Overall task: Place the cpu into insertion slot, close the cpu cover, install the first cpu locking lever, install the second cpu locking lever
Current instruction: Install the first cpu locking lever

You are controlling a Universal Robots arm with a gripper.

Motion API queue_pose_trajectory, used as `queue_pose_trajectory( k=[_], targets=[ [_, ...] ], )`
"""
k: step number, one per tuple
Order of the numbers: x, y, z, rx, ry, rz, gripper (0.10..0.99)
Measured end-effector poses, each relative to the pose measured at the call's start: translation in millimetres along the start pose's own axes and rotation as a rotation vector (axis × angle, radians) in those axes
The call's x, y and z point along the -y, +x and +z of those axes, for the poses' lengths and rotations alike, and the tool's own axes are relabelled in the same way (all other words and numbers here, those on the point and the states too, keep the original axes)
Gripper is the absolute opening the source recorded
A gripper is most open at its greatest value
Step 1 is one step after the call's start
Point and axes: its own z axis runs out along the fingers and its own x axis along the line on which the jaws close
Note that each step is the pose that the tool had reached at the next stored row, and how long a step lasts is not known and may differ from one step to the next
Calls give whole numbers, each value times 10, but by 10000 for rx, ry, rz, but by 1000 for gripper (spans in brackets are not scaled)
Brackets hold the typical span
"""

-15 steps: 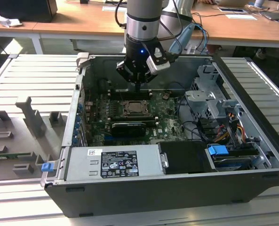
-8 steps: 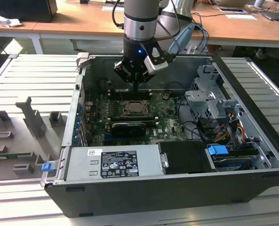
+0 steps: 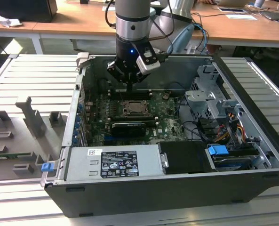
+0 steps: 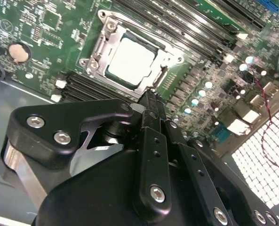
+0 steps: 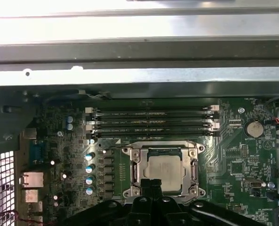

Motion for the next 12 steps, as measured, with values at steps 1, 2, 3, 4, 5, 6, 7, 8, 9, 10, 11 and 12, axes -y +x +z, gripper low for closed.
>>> queue_pose_trajectory(
  k=[1, 2, 3, 4, 5, 6, 7, 8, 9, 10, 11, 12],
  targets=[
    [1, 21, 1, 0, 0, -1, 106],
    [2, 60, 2, 0, -1, -3, 106],
    [3, 101, 5, 1, 0, -8, 106],
    [3, 127, 6, 0, 0, -13, 106],
    [4, 148, 6, 0, 0, -16, 106],
    [5, 184, 8, 0, -1, -24, 106],
    [6, 211, 10, 0, -1, -26, 106],
    [6, 238, 11, 0, -1, -28, 106],
    [7, 275, 14, -1, 0, -33, 106],
    [8, 300, 16, -1, -1, -42, 106],
    [7, 328, 20, 1, -2, -50, 106],
    [0, 354, 26, 1, -4, -57, 106]
  ],
)
